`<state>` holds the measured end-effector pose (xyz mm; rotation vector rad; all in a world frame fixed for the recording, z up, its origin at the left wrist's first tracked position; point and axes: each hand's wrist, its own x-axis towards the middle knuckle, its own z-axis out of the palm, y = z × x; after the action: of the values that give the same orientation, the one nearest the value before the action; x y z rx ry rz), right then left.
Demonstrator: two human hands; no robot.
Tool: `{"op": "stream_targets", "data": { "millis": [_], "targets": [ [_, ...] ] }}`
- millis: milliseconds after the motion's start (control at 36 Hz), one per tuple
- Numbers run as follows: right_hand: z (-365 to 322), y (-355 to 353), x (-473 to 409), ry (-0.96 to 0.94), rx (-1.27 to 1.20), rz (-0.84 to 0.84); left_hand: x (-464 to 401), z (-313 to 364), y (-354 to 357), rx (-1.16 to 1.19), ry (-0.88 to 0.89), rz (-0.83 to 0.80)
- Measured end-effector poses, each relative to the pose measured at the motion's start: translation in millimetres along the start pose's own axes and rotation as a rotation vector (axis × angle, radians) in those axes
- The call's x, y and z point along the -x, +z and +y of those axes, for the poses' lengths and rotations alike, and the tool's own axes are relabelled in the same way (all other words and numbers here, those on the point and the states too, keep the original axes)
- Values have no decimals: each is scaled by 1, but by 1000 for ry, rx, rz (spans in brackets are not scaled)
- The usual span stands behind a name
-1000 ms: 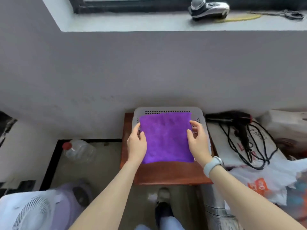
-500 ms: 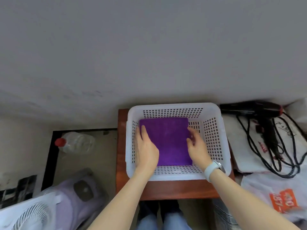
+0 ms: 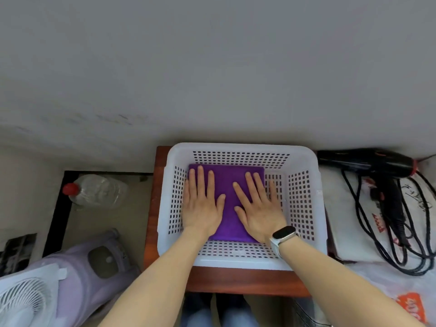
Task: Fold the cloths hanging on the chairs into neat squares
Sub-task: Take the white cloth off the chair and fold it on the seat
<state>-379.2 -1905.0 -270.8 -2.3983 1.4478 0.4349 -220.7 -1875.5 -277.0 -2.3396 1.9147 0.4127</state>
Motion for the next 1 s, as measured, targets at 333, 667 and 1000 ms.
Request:
{"op": "stream_targets", "data": {
  "millis": [333,667,1000],
  "targets": [
    [-16,-47,5,-1,-118,13,6,1,-53,102,35,-26],
    [-157,-149,61,-344,-346,213,156,-107,-159,334,-279,291],
    [-413,-138,310,-972,-304,87,543,-220,-187,354,-834,585]
  ]
}}
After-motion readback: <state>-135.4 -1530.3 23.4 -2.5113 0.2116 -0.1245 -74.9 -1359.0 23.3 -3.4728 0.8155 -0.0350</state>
